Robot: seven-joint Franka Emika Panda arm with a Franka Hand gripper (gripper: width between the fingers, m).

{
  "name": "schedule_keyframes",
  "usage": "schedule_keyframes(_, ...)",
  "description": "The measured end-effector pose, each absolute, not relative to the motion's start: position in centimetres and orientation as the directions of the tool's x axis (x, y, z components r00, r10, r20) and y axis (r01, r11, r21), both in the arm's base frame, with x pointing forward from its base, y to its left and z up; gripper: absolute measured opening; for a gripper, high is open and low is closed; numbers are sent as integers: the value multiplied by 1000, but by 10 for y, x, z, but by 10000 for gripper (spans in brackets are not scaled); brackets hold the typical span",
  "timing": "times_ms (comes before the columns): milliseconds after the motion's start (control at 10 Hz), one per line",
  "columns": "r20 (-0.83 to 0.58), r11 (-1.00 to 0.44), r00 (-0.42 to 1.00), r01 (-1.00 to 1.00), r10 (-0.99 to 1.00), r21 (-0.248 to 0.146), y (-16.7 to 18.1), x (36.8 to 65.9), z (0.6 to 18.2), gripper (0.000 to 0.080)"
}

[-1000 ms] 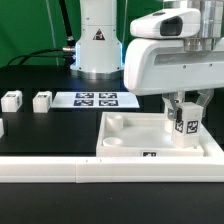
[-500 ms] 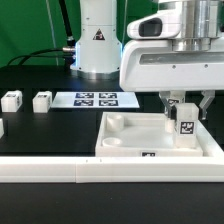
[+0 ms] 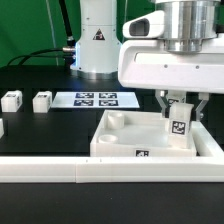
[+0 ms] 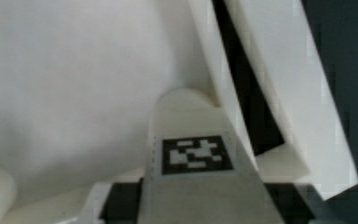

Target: Assemble square table

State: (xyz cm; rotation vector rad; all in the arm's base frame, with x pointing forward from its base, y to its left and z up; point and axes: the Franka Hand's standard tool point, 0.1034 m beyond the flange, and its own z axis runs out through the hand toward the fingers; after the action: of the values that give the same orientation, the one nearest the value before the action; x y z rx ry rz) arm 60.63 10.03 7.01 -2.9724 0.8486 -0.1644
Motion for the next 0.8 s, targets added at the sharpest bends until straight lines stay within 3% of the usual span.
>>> schedule_keyframes(300,94,-782,776,-620,-624,-65,92,606,70,297)
schedule_keyframes(400,93,-780,775,-622,-625,-66,93,605,70,376)
schedule_keyframes(500,87,-802,797,-595,-597,-57,98,603,71,376)
schedule_keyframes(600,86,-820,816,-569,-572,-57,101,602,76,569)
schedule_keyframes(700,89,-845,841,-531,-534,-59,102,600,81,632)
schedule_keyframes(800,91,-876,872,-478,-481,-58,102,599,88,632)
